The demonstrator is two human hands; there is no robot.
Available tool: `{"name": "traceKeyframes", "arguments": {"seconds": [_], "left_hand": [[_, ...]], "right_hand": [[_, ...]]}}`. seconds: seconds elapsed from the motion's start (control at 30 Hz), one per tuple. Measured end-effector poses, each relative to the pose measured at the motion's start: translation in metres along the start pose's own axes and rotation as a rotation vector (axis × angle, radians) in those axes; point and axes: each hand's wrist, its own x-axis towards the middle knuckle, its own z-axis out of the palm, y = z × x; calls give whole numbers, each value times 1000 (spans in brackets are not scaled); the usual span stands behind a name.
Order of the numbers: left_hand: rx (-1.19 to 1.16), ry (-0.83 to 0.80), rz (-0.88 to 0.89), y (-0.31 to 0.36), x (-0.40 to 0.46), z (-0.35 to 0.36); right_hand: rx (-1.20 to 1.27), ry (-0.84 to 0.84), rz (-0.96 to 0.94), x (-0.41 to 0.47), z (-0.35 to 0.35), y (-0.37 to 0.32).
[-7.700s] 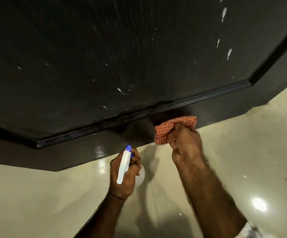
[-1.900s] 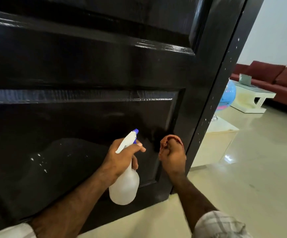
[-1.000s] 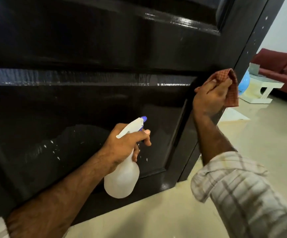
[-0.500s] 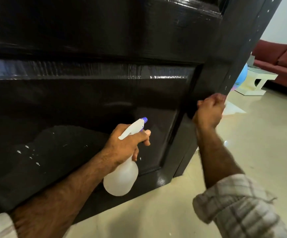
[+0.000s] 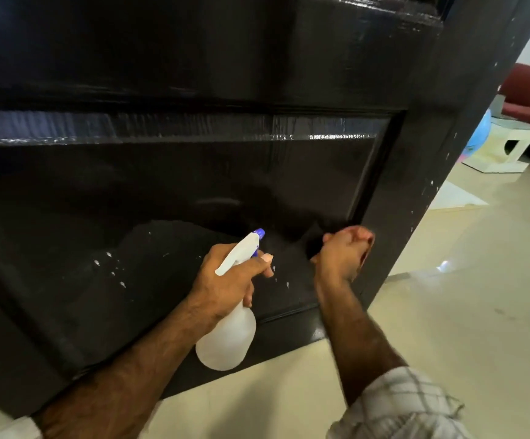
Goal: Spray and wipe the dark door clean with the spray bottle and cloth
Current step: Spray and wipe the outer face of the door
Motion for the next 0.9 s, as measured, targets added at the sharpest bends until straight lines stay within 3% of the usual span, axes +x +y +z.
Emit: {"name": "traceKeyframes", "arguments": {"seconds": [0.1,0.17,0.2,0.23,0.3,0.37,0.43,0.47,0.53,0.57,0.67,0.73,0.8,0.83,0.9], "left_hand": [[-46,3,-22,-7,-8,-13],[-52,-30,-31,-10,-17,-14],[-66,-53,-40,-14,-22,-14],[-89,-70,-51,-17,-29,-14],[-134,-77,-90,-27,-43,-17],[-159,-78,-94,-34,-56,-23],[-174,-67,-112,-37,-65,-30],[-178,-66,-112,-36,-68,-33],[-172,-66,-66,-31,-66,-41],[-175,-49,-50,-29,-63,-44],[-166,-7,-8,-23,-48,-54],[-151,-6,25,-19,-43,-58],[-147,10,9,-22,-43,-59],[-138,24,-6,-28,-46,-59],[-96,49,-75,-50,-58,-54]], "right_hand": [[-4,42,-504,-17,3,-86],[-27,57,-832,-24,7,-103],[-15,62,-909,-29,9,-91],[6,68,-857,-36,9,-67],[120,30,-484,-29,4,-2],[29,44,-166,-47,-4,77],[194,-15,311,-70,-4,94],[182,29,431,-72,2,88],[36,-5,206,-87,21,43],[1,9,8,-92,28,17],[147,22,-701,-103,40,-61],[155,-4,-943,-101,46,-72],[141,-63,-820,-107,44,-36],[100,-110,-667,-107,41,-3],[13,-242,-134,-109,19,60]]}}
